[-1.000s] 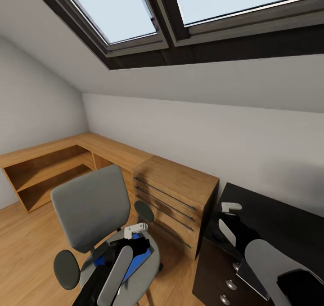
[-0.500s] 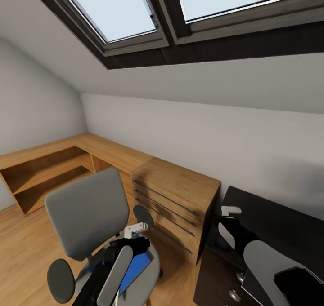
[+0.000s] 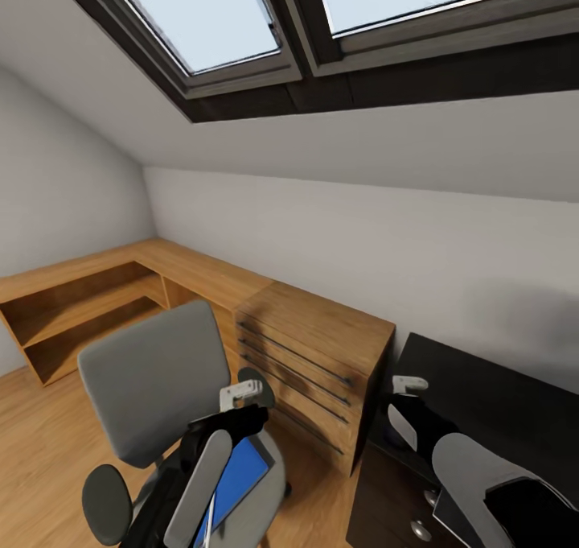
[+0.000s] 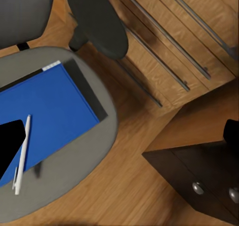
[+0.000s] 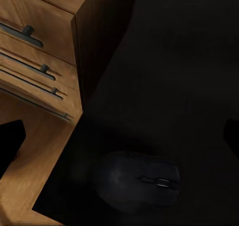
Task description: In the bedroom, organize the workspace by keeping the computer under the desk, ensuring the monitor is on the desk, placing the keyboard on the desk next to the monitor, placing the mouse on the desk next to the keyboard, moving the folder from the swivel chair onto the desk next to the mouse, stacking the notebook on top of the folder with the pen on top of the notebook, and positioning the swivel chair next to the desk.
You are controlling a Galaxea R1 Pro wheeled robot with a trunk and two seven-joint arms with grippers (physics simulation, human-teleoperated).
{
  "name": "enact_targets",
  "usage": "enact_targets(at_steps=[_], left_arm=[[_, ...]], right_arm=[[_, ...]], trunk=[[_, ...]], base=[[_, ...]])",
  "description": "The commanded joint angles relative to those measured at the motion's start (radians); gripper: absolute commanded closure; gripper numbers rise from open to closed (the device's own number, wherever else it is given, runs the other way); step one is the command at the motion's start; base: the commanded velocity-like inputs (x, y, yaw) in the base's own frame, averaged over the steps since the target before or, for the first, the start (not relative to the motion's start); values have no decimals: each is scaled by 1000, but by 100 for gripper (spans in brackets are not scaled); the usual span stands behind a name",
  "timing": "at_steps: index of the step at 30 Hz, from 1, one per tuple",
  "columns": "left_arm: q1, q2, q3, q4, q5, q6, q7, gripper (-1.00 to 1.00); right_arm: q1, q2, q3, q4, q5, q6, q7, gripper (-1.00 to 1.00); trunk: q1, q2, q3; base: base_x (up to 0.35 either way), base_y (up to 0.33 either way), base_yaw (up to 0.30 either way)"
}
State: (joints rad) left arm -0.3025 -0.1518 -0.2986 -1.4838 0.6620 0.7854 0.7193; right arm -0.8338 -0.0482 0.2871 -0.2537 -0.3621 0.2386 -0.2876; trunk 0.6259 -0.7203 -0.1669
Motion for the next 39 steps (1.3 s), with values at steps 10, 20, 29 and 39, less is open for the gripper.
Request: enact_targets(at_steps=[10, 20, 29, 39], left_arm=[[-1, 0, 0, -15, 11, 2, 11, -100], [-1, 0, 1, -15, 11, 2, 11, -100], [-1, 0, 1, -14, 13, 2, 11, -100], [-1, 0, 5, -9, 12, 2, 14, -100]], right_arm=[[0, 0, 7, 0, -7, 12, 13, -100], [0, -2, 1, 16, -13, 36, 13, -100], [0, -4, -15, 20, -17, 46, 12, -100], [-1, -6, -35, 20, -31, 91, 11, -100]], trunk=[[39, -72, -33], [77, -142, -64], [96, -177, -80], [123, -226, -102]], base=[[0, 0, 0], [0, 0, 0], [0, 0, 0], [0, 0, 0]])
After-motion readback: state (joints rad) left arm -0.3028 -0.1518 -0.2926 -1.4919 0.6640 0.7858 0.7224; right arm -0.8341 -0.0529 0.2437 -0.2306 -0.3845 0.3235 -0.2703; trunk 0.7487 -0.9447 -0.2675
